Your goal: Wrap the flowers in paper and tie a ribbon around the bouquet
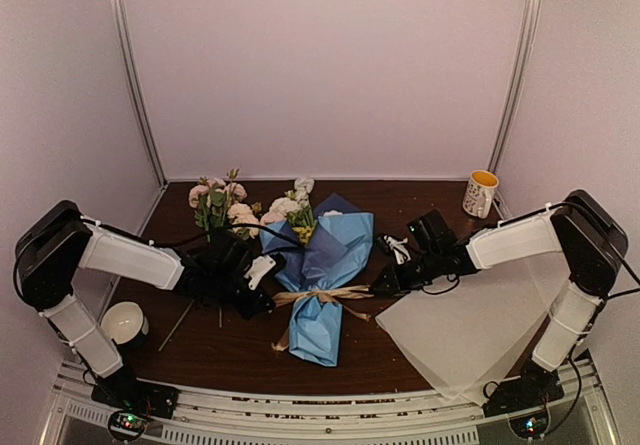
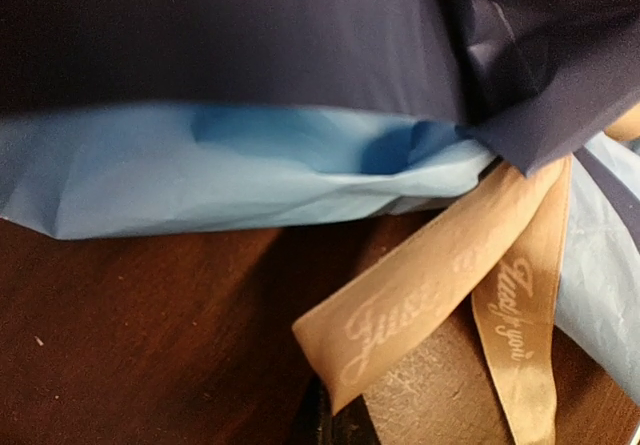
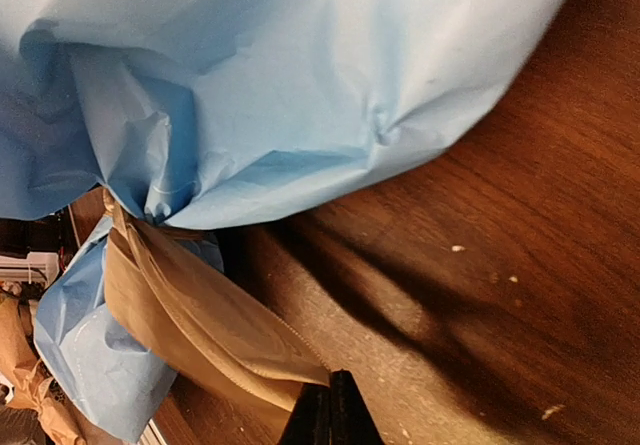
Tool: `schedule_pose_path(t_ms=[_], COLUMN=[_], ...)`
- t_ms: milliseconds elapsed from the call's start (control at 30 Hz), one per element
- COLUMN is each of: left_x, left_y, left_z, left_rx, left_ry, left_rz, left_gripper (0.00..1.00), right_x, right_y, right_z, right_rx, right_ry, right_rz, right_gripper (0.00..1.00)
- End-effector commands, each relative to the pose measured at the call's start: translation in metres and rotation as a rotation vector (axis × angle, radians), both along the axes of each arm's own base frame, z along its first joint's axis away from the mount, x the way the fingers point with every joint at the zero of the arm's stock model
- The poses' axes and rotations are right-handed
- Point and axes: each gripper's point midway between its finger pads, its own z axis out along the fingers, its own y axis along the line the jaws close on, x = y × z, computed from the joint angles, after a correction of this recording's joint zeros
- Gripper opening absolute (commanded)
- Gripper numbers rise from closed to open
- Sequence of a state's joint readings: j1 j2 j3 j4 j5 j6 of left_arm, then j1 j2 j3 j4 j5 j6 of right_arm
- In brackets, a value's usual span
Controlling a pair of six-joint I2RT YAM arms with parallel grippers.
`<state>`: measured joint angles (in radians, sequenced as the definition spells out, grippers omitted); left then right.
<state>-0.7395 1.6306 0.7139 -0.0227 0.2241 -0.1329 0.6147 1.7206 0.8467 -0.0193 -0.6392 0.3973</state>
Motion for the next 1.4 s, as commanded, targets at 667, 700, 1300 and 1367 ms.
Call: schedule_pose_path(t_ms=[667,700,1300,1367], left_x=[-0.019,-0.02,-0.023,-0.021], left_y=[0.03,0.032,0.003,0.002], left_z=[-0.042,-0.045,0.019,0.053], left_rx=[0.091,0.096,-0.064,-0.097], left_ry=[0.137,0.141,0.003,-0.054], left_rz=[0.083,0.084,-0.071,-0.086], left_gripper=[0.0,0.0,0.97,0.98], right_x=[-0.007,-0.005,0.012,0.02], right_y=[-0.072,-0.074,-0.05,-0.052], right_z=[-0.048,-0.047,0.018,0.054], right_rx=[-0.193,-0.202,-0.038,0.005], right_ry=[0.032,0.025,-0.084,-0.16], right_rz=[-0.147,-0.15,-0.119,-0.141], right_gripper=[0.0,0.0,0.77,1.0])
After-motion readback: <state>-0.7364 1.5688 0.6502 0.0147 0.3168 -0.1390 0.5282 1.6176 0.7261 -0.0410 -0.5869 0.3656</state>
